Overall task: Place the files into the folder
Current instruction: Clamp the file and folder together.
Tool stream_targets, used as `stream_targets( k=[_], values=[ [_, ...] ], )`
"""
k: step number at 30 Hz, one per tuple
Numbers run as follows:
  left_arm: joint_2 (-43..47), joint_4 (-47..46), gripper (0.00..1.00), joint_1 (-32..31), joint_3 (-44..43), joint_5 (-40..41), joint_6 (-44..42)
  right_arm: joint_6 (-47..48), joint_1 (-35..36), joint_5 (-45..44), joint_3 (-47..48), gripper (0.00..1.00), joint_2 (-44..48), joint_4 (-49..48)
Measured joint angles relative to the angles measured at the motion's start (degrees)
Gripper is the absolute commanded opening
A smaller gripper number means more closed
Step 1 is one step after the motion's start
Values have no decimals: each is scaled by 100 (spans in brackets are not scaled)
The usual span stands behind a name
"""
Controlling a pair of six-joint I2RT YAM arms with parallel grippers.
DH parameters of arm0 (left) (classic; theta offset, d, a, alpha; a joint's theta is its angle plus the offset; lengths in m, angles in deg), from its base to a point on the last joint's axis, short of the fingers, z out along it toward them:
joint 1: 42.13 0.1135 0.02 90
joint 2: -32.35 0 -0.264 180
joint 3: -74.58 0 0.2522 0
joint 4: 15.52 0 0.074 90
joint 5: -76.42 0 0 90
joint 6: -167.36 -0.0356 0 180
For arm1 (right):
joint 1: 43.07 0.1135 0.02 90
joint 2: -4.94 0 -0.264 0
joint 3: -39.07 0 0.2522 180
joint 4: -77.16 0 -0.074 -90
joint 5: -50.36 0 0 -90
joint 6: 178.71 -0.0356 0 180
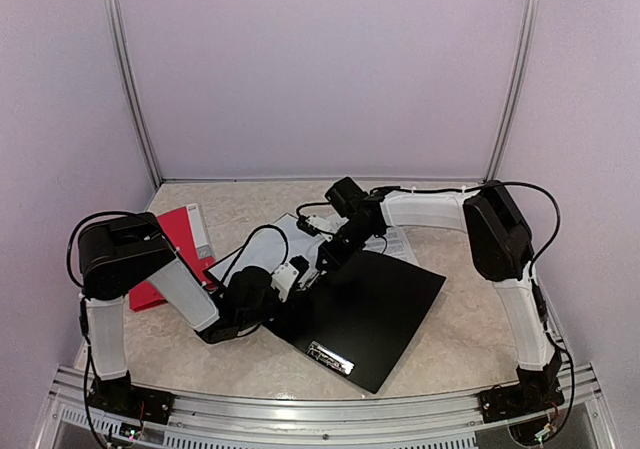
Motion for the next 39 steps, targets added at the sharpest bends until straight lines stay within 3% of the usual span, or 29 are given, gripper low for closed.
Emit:
stream_targets(
  k=[39],
  values=[
    [17,68,23,26,-15,-2,92,170,-24,-33,-1375,0,470,-1480]
  ],
)
